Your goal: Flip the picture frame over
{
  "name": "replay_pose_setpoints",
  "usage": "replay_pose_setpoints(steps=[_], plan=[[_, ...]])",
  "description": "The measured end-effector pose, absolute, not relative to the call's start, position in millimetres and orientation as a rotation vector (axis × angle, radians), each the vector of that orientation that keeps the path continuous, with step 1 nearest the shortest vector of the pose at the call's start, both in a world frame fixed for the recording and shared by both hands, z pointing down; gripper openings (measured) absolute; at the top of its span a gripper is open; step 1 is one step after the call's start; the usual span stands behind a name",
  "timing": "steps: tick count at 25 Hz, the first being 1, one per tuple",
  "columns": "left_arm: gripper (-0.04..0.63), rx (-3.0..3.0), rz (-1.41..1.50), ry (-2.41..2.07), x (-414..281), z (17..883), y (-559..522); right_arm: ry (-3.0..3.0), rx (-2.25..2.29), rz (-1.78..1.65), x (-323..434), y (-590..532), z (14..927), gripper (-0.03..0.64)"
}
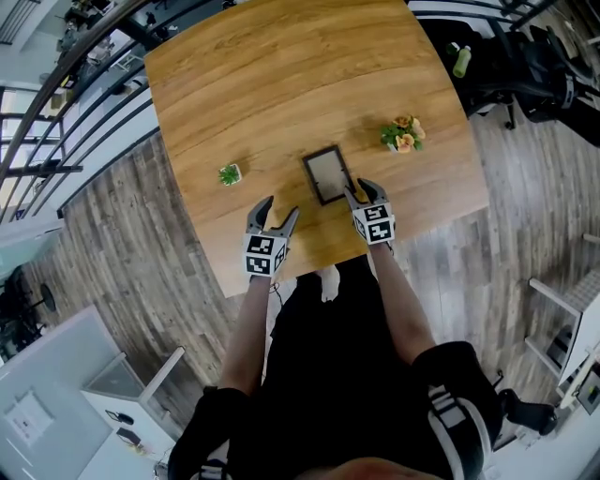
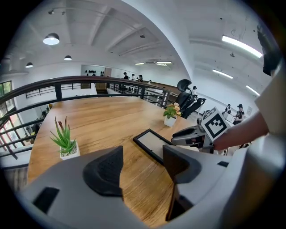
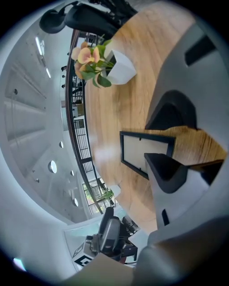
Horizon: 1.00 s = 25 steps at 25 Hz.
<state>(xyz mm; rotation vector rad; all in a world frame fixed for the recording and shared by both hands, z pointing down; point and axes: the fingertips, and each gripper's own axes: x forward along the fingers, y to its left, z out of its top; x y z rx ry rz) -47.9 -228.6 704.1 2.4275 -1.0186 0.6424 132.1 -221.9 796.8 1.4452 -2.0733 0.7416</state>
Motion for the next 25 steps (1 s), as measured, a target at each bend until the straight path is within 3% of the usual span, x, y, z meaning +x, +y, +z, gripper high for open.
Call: replay_pose_setpoints(steps=[3,11,15,25], plan=[[0.279,2.411,0.653,-1.025,-50,709,-229,-2.034,1.444,0.712,137,-227,806,0.125],[0.279,2.379,0.676,-1.029,-51,717,-222,-2.017,1.400,0.734,135,-235,823,0.128],[0.279,2.377,0.659,-1.043,-50,713,-222,-2.014,1.399,0.726,136,-235,828,0.055],[0.279,2.372,0.649,-1.067,-49,706,-217,-1.996,1.438,0.779,136,-236,829,0.055]])
